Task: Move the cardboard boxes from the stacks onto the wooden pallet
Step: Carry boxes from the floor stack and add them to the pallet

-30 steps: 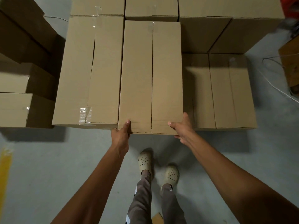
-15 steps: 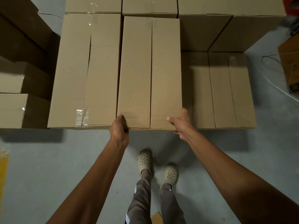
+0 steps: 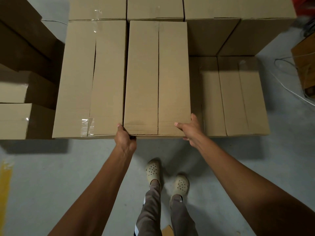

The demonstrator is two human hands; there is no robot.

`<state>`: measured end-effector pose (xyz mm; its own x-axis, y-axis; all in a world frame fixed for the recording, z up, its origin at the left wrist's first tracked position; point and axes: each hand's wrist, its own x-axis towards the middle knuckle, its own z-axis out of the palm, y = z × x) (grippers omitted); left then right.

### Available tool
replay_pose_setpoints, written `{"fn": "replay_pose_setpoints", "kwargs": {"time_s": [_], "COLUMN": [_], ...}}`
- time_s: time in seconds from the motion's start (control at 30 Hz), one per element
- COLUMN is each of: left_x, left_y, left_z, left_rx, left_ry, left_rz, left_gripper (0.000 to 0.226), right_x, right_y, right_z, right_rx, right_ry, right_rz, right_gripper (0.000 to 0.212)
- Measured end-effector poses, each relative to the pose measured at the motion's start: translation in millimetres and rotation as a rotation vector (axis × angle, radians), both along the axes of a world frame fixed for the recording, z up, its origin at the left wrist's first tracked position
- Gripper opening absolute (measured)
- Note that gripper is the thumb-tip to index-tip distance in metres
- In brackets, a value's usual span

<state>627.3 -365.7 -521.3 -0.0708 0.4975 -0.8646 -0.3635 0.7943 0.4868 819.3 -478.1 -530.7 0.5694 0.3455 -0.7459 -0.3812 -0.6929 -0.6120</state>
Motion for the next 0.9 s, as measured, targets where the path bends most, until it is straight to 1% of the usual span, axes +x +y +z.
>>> {"fn": "replay_pose_setpoints", "kwargs": {"time_s": [0.2, 0.37, 0.47, 0.57, 0.67, 0.73, 0.8, 0.83, 0.9], "left_x": [-2, -4, -7, -6, -8, -12, -17, -18, -18], "left_y": [2, 1, 4, 3, -1, -2, -6, -12, -29], "left_z": [-3, 1, 12, 34, 55, 67, 80, 90, 114], "left_rx": [0.012, -0.014, -0.058, -0.105, -0.139, -0.137, -0.083, -0.006, 0.258], "left_ry": [-0.008, -0.048, -0.089, -0.117, -0.154, -0.2, -0.148, -0.064, 0.172], "left_rz": [0.014, 0.002, -0.017, 0.01, 0.016, -0.038, -0.143, -0.201, -0.378], "left_gripper": [0.034, 0.034, 0.041, 0.041, 0.047, 0.056, 0.062, 0.059, 0.055], "right_x": [-6, -3, -4, -5, -7, -11, -17, -20, -27], "right_y": [1, -1, -4, -7, -11, -17, -25, -29, -39], "right_z": [-7, -7, -5, 4, 17, 31, 49, 61, 91], "right_rx": [0.008, 0.01, 0.009, 0.021, 0.022, 0.027, 0.042, 0.049, 0.082], "right_ry": [-0.059, -0.03, -0.019, -0.022, -0.022, -0.06, -0.139, -0.192, -0.333], "right_rz": [-0.024, -0.031, -0.061, -0.07, -0.031, 0.032, 0.139, 0.206, 0.337], "right_gripper": [0.093, 0.096, 0.093, 0.088, 0.083, 0.08, 0.076, 0.074, 0.071]}}
